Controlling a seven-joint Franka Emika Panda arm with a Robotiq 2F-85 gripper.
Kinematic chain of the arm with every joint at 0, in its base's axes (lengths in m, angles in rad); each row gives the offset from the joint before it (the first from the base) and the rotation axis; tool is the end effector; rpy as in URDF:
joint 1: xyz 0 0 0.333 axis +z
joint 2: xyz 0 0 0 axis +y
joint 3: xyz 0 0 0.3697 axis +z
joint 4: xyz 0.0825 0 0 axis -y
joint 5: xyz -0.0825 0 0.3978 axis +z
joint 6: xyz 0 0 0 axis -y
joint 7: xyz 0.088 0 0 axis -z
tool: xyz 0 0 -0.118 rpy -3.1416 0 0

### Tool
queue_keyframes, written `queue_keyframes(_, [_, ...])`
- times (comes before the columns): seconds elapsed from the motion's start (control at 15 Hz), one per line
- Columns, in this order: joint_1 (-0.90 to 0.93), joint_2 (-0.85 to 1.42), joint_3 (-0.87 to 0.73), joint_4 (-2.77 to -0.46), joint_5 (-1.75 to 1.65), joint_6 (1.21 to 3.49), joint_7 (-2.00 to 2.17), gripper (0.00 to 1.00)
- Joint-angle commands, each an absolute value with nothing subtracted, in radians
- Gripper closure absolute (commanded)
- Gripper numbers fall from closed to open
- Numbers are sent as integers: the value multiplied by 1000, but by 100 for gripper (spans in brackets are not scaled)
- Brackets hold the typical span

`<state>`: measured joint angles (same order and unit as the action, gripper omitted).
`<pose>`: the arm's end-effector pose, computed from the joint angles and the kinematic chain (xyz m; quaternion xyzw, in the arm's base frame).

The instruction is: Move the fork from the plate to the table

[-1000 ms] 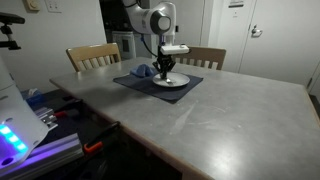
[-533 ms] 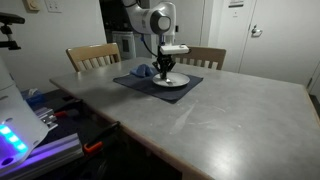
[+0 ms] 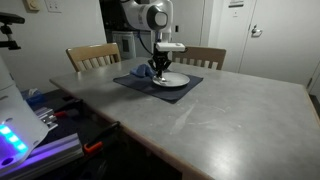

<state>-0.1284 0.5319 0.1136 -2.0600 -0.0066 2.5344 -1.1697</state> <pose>0.6182 -0.0107 0.1928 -0.8396 -0.5419 0.0073 0.0376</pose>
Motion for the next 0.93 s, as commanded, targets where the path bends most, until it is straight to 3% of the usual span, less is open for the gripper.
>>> queue_keyframes(0.0, [-126, 458, 136, -2118, -2, 2477, -1162, 97])
queue_keyframes(0.87, [-66, 401, 187, -2288, 0, 2599, -1180, 97])
